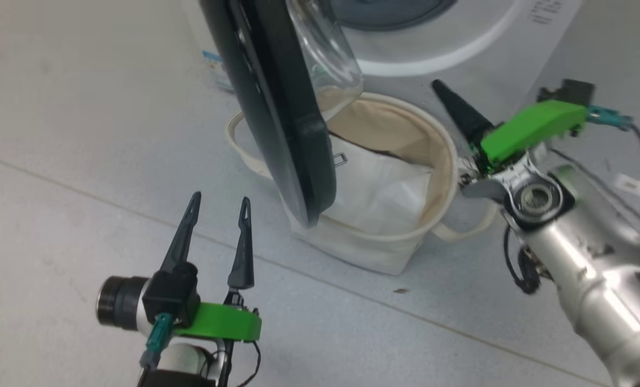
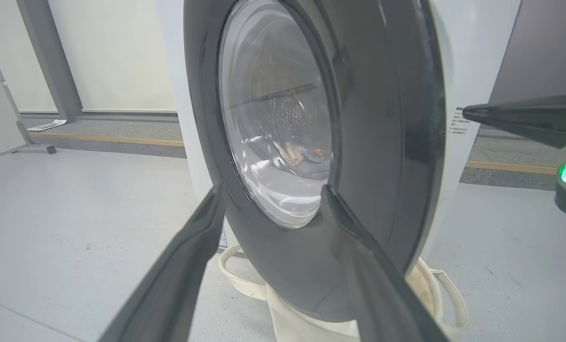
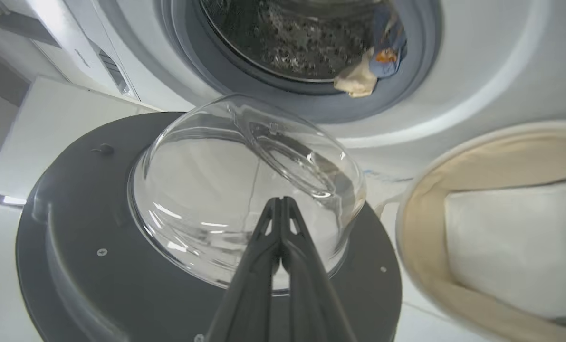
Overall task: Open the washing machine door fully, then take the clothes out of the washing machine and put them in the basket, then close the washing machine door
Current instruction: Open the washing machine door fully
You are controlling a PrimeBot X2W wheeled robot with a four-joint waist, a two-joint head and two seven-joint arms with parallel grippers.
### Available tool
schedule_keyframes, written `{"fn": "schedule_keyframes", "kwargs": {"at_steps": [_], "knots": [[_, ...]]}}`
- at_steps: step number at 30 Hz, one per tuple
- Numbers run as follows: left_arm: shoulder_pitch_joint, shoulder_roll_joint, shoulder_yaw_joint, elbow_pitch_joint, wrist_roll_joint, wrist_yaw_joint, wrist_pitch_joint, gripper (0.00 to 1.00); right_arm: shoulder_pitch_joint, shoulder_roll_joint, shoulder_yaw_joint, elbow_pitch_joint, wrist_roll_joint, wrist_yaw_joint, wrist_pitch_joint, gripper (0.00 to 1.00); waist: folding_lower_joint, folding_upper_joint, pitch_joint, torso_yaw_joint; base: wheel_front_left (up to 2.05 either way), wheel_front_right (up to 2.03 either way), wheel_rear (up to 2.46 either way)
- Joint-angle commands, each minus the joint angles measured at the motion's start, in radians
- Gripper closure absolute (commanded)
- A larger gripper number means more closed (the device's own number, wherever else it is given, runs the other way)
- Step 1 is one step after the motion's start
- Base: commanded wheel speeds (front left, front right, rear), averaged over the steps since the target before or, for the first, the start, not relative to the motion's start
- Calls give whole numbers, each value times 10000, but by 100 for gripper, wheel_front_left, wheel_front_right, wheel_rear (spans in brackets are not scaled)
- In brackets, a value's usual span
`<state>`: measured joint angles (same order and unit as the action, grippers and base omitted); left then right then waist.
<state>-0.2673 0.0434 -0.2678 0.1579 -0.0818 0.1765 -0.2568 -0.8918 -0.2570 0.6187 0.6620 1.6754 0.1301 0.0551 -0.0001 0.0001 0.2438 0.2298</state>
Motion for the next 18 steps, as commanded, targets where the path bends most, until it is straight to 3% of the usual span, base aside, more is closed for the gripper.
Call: {"fn": "schedule_keyframes", "kwargs": {"at_steps": [1,6,11,16,17,18], "knots": [[-26,151,397,-276,88,-27,-49,0,263,-29,161,-585,-484,6,-488,100,1,-1,-287,-230,0,0,0],[330,262,604,-241,173,-91,-49,0,1433,-765,741,-1959,-2479,6,-2547,100,1,-1,-808,-569,0,0,0],[680,326,779,-313,211,-130,-49,0,2620,-987,554,-2558,-2984,6,-2997,100,1,-1,-1115,-895,0,0,0],[950,319,869,-286,218,-200,-49,0,3754,-1023,-26,-3010,-4474,6,-3154,100,1,-1,-1333,-1144,0,0,0],[987,310,868,-273,218,-212,-49,0,4020,-960,-478,-3054,-4996,6,-3159,71,1,-1,-1396,-1169,0,0,0],[1017,299,871,-275,212,-218,-49,0,4363,-787,-931,-3086,-5428,6,-3162,14,1,-1,-1437,-1191,0,0,0]]}}
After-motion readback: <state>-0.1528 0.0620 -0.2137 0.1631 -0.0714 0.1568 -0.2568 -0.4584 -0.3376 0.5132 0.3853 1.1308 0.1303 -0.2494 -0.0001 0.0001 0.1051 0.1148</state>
